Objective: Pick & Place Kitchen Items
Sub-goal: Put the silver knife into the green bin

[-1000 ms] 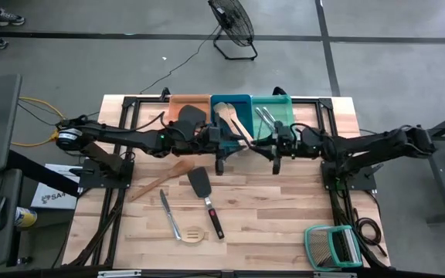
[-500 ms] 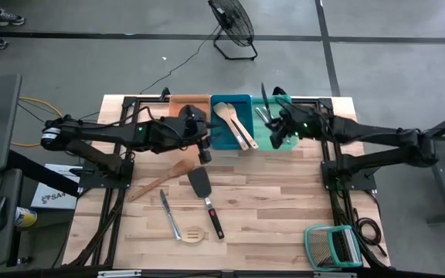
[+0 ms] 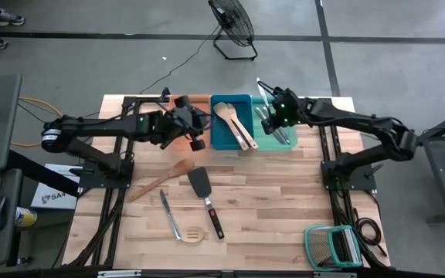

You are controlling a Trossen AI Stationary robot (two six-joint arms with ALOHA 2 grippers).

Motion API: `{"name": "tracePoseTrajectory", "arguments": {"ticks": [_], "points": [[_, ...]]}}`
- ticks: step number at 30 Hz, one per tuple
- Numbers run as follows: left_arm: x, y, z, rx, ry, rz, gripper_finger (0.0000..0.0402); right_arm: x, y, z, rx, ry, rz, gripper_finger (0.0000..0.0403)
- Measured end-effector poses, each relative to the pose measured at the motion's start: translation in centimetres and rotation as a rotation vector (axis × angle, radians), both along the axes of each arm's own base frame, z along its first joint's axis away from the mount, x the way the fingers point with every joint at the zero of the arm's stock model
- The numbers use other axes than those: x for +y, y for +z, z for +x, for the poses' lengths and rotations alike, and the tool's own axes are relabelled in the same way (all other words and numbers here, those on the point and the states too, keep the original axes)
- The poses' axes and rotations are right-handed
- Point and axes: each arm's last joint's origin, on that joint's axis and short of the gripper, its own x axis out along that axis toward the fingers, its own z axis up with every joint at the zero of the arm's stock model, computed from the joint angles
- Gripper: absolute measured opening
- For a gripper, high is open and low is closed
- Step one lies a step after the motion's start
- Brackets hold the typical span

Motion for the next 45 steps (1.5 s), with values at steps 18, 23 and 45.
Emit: {"name": "tracePoseTrajectory", "arguments": {"ticks": [18,23,45], "points": [[5.6,-0.8,-1.6,0.028,-0.110,-0.218,0.0113,-3.3,-7.3,0.7,0.246,-0.065,0.236,0.0062],[5.9,-0.8,-1.7,0.022,-0.134,-0.239,0.0113,-3.4,-8.5,0.9,0.271,-0.029,0.300,0.0062],[5.7,-1.1,-1.8,0.065,-0.168,-0.250,0.0113,-4.2,-9.3,0.3,0.307,-0.006,0.315,0.0061]]}}
